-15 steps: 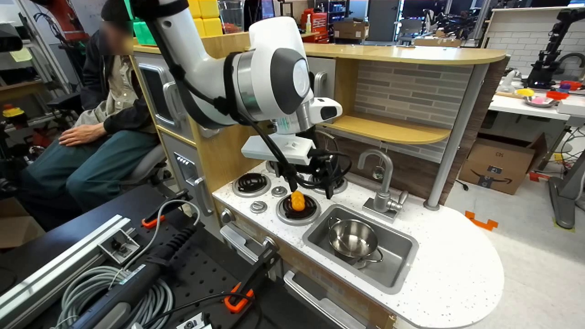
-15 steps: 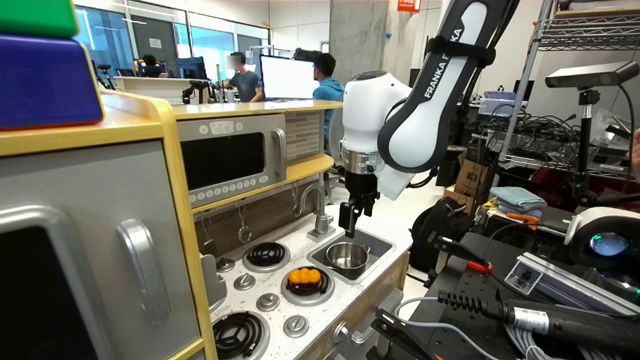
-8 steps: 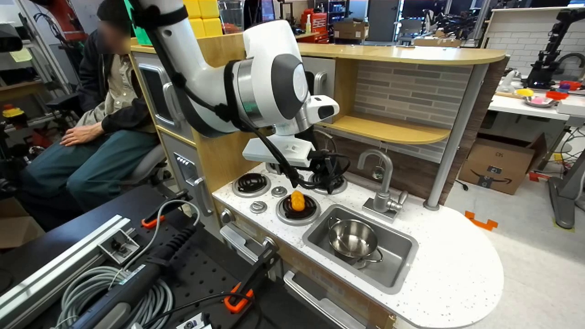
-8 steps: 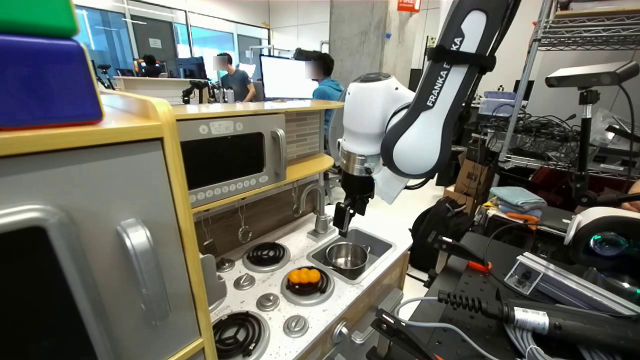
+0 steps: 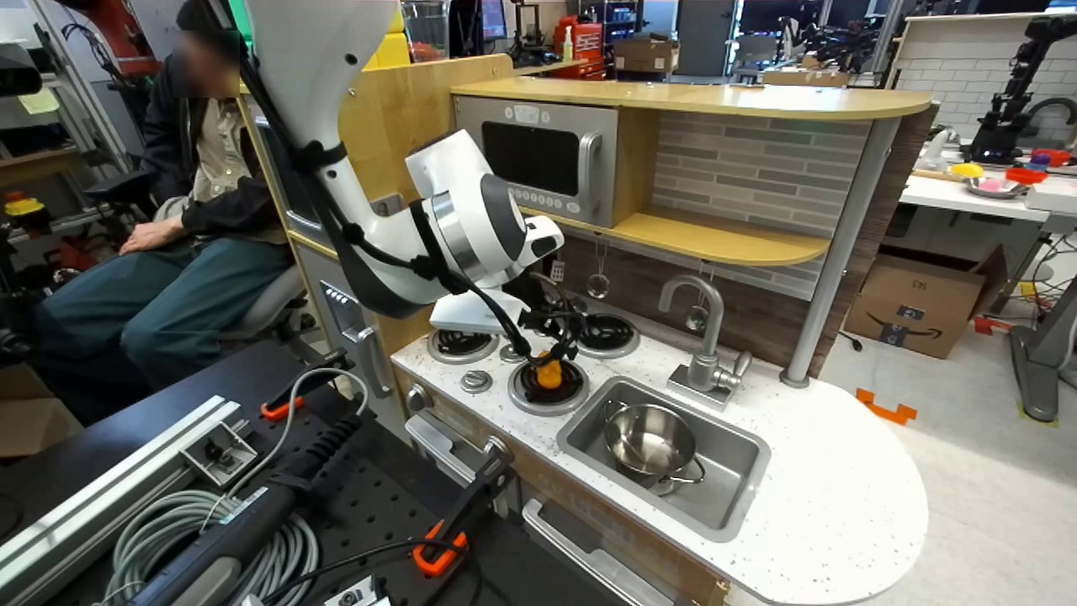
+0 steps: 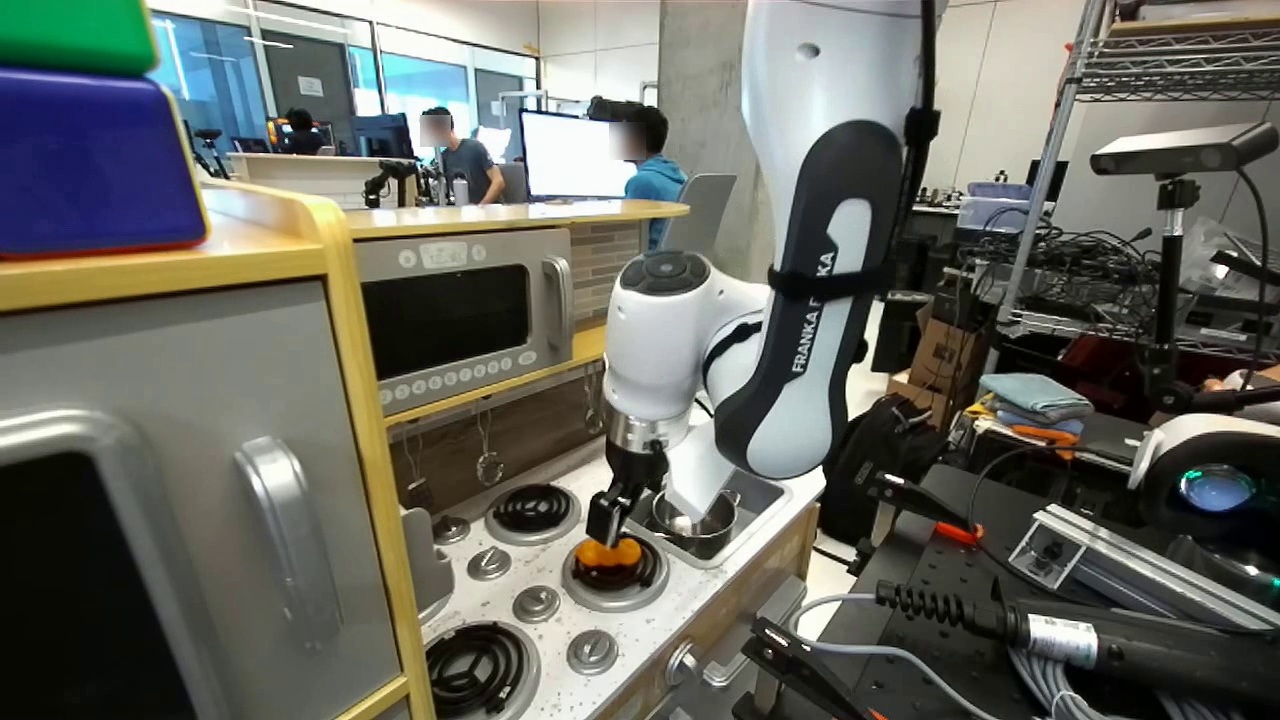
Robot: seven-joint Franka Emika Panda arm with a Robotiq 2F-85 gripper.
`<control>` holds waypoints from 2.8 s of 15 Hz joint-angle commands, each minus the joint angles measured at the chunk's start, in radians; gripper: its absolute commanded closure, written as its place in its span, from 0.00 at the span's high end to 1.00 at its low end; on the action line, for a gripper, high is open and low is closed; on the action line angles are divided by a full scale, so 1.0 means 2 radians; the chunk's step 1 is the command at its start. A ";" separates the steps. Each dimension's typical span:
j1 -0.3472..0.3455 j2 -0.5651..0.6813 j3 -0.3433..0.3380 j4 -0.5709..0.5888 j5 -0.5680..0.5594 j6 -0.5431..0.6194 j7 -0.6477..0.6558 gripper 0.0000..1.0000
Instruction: Put the plastic bread inside the silver pot in the sink
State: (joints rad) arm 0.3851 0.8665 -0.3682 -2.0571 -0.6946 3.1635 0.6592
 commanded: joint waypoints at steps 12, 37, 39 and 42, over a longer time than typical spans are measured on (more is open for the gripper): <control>-0.074 0.087 0.098 0.142 0.249 -0.142 -0.204 1.00; -0.173 0.074 0.069 0.142 0.327 -0.226 -0.176 0.07; -0.188 0.092 0.082 0.158 0.356 -0.241 -0.156 0.07; -0.199 0.107 0.102 0.178 0.396 -0.234 -0.139 0.07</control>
State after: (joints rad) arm 0.0131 1.0430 -0.2073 -1.7763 0.0240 2.7306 0.3468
